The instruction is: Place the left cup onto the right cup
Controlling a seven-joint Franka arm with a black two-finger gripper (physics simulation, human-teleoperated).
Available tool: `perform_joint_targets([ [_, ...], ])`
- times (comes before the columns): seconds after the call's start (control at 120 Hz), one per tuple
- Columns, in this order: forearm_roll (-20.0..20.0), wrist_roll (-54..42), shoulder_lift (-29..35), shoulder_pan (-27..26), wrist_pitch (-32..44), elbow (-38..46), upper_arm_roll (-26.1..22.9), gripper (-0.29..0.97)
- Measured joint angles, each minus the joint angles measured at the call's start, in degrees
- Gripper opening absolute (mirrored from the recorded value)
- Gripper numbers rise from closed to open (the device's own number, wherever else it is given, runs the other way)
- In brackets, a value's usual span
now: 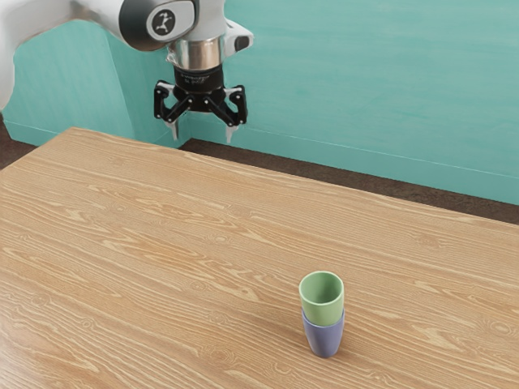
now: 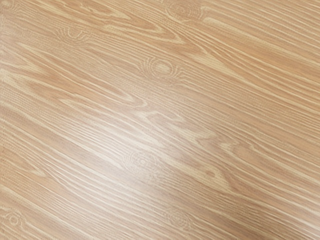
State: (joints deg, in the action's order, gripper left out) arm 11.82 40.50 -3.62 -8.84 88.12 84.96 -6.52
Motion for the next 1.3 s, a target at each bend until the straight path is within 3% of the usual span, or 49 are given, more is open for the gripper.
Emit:
perform_joint_targets([
  [0.225, -1.9, -8.3, 1.8, 1.2, -0.8, 2.4, 6.6, 0.68],
  [0.55, -3.6, -18.0, 2.5, 2.4, 0.5, 5.5, 10.3, 0.68],
  [1.3, -4.8, -32.2, 3.0, 2.8, 4.1, 7.6, 12.6, 0.68],
])
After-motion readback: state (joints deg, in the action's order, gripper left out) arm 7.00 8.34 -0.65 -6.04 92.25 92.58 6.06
